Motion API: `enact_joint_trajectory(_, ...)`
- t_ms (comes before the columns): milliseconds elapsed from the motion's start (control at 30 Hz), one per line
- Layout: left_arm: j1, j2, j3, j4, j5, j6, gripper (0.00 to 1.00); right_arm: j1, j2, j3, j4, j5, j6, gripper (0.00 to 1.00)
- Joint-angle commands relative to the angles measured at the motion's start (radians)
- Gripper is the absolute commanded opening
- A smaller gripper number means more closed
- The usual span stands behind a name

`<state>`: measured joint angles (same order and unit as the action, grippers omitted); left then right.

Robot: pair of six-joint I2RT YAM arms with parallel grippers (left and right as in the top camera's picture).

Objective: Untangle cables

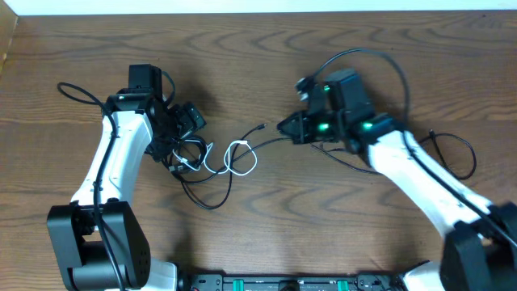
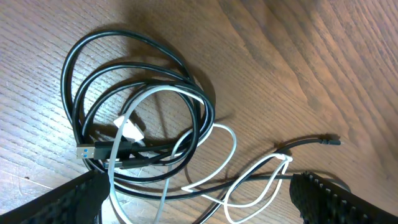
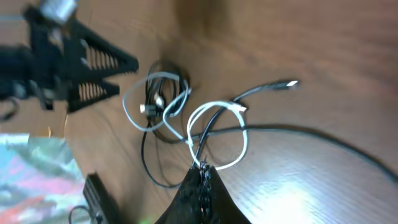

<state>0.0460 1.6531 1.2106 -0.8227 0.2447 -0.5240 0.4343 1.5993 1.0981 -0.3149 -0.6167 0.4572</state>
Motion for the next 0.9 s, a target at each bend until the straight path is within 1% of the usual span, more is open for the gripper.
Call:
enact_joint_trajectory(0,0.004,-0.017,0.027,-0.003,-0.009,0.002,0.98,-0.016,-0.038,0.007,-0.007,0.035,-0.036,0.01)
enact_joint_trajectory(33,0.004,-0.017,0.027,-0.003,-0.009,0.002,0.98,-0.011,-0.034,0.007,-0.007,0.043,-0.036,0.04)
enact_joint_trajectory(67,0.004,-0.017,0.027,-0.003,-0.009,0.002,0.98,0.000,-0.024,0.007,-0.007,0.047,-0.036,0.14)
enact_joint_trajectory(133,0.004,-0.017,0.027,-0.003,-0.009,0.002,0.98,0.037,0.009,0.007,0.006,0.050,-0.035,0.29)
enact_joint_trajectory(167,0.004,-0.017,0.027,-0.003,-0.009,0.002,0.98,0.053,0.025,0.007,0.017,0.051,-0.035,0.34)
enact_joint_trajectory(200,0.004,-0.017,0.027,-0.003,-0.009,0.002,0.98,0.082,0.055,0.007,0.037,0.058,-0.031,0.38)
enact_joint_trajectory(267,0.004,-0.017,0.027,-0.003,-0.009,0.002,0.98,0.120,0.098,0.007,0.065,0.074,-0.008,0.39)
enact_joint_trajectory(467,0.004,-0.017,0.027,-0.003,-0.009,0.002,0.98,0.249,0.256,0.007,0.226,0.076,0.097,0.39)
enact_joint_trajectory(567,0.004,-0.017,0.027,-0.003,-0.009,0.002,0.98,0.308,0.335,0.007,0.352,0.090,0.155,0.39)
enact_joint_trajectory(667,0.004,-0.017,0.027,-0.003,-0.009,0.002,0.98,0.326,0.381,0.007,0.415,0.148,0.222,0.39)
enact_joint_trajectory(867,0.004,-0.017,0.027,-0.003,-0.009,0.002,0.97,0.327,0.415,0.007,0.447,0.186,0.227,0.39)
